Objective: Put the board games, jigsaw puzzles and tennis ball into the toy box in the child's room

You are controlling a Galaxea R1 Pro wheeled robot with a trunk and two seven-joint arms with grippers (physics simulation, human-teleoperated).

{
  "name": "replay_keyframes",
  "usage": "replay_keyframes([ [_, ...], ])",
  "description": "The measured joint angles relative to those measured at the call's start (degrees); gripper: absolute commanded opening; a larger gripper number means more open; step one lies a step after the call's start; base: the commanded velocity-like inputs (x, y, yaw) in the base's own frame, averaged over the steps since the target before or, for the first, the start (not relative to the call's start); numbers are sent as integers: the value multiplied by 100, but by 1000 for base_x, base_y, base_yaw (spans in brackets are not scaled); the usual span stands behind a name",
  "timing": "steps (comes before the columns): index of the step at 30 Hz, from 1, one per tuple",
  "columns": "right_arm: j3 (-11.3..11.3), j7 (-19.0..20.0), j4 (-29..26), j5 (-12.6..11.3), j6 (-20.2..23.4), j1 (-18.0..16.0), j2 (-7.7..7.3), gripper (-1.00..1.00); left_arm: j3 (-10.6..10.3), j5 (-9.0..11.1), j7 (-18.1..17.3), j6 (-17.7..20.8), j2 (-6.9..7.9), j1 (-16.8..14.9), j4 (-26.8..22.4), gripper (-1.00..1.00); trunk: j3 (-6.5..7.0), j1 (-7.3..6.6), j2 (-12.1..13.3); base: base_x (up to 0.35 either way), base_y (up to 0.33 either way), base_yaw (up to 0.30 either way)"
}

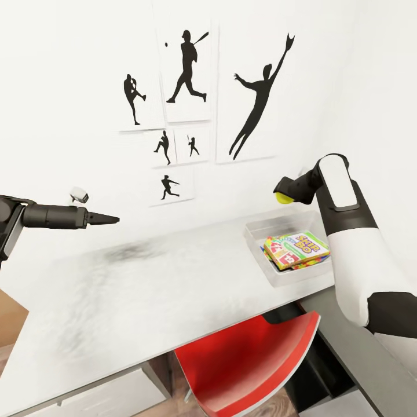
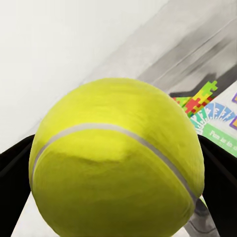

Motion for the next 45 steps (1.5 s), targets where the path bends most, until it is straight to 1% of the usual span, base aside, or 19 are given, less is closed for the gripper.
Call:
replay_keyframes([
  [4,0,-1,109,1,0,-17,29,-100,3,-4,0,0,-4,0,1,100,0,0,0,0,0,0],
  [8,-3,-5,679,10,1,-64,60,-100,7,-7,0,0,-8,0,2,100,0,0,1,0,0,0],
  [12,-9,-3,1418,13,2,-279,108,-100,3,-13,4,0,-2,0,3,100,0,0,0,0,0,0],
  [16,-10,0,1867,23,3,-440,136,-100,1,-10,4,0,0,0,-2,100,0,0,0,0,0,0],
  [18,15,3,1964,19,0,-480,174,-100,0,-9,2,0,0,-1,-4,100,0,0,0,0,0,0],
  [21,61,2,2047,25,0,-524,287,-100,0,-8,2,0,0,-2,-5,100,0,0,0,0,0,0],
  [23,71,0,2077,34,1,-546,313,-100,0,-8,1,0,0,-4,-6,100,0,0,0,0,0,0],
  [26,75,14,2302,49,2,-573,331,-100,0,-8,6,-3,0,-4,-6,100,0,0,0,0,0,0],
  [28,70,33,2582,68,1,-596,337,-100,0,-8,8,-5,2,-5,-6,100,0,0,0,0,0,0],
  [32,67,49,2795,85,0,-658,344,-100,0,-4,2,-6,18,-8,-10,100,0,0,0,0,0,0],
  [34,71,52,2844,93,0,-677,341,-100,0,-2,1,-6,23,-8,-13,100,0,0,0,0,0,0],
  [40,76,61,2877,106,-32,-715,256,-100,0,-5,0,-6,28,-9,-68,100,0,0,0,0,0,0],
  [45,83,70,2868,104,-37,-762,255,-100,1,-3,0,-6,49,-9,-89,100,0,0,0,0,0,0],
])
